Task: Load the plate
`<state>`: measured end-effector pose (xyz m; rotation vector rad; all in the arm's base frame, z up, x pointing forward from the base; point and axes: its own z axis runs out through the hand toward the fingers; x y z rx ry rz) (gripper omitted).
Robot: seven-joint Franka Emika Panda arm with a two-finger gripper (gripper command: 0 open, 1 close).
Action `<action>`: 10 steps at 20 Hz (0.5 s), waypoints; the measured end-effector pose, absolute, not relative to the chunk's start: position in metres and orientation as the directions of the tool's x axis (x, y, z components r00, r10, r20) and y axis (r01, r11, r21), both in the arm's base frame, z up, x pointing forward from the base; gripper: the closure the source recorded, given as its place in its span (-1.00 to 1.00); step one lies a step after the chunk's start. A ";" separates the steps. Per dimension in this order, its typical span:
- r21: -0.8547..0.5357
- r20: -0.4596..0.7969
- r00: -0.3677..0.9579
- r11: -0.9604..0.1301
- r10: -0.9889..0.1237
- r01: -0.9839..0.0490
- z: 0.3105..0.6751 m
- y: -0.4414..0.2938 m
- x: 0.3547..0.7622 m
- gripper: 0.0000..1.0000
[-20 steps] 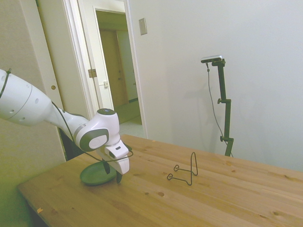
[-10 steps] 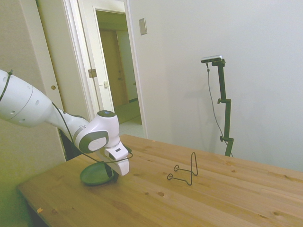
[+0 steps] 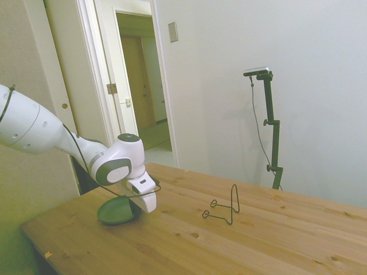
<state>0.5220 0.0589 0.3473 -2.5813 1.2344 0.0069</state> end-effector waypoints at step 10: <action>-0.236 -0.080 0.664 -0.633 -0.743 -0.737 0.380 0.050 0.508 1.00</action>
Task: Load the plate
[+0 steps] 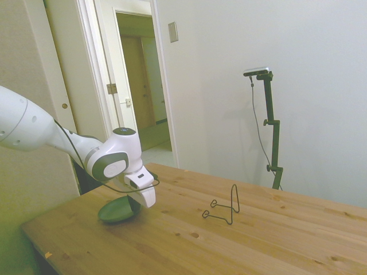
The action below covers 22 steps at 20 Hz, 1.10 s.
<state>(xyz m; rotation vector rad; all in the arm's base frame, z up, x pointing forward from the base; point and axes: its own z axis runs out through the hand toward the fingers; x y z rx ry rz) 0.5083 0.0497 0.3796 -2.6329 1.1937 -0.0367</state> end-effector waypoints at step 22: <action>0.039 0.177 0.612 -0.616 -0.771 -0.787 0.555 -0.107 0.519 1.00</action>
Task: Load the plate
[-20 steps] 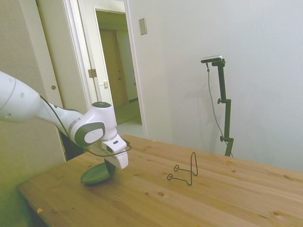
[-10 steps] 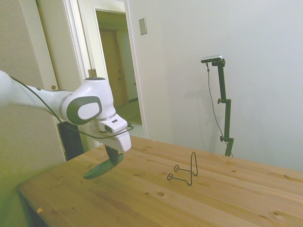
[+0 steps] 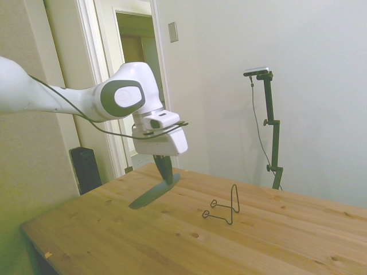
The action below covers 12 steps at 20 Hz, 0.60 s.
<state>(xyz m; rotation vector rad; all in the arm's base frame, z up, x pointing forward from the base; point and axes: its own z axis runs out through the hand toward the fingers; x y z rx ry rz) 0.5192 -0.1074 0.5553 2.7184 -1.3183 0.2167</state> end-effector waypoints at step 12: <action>0.219 0.332 0.580 -0.537 -0.744 -0.815 0.587 -0.160 0.609 1.00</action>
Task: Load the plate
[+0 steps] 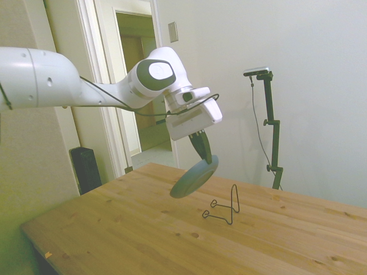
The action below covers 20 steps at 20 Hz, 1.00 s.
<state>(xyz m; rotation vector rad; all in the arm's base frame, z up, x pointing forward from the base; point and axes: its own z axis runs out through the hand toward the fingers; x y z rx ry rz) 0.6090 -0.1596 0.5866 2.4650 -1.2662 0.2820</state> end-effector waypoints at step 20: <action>0.456 0.473 0.672 -0.494 -0.571 -0.740 0.582 -0.098 0.676 1.00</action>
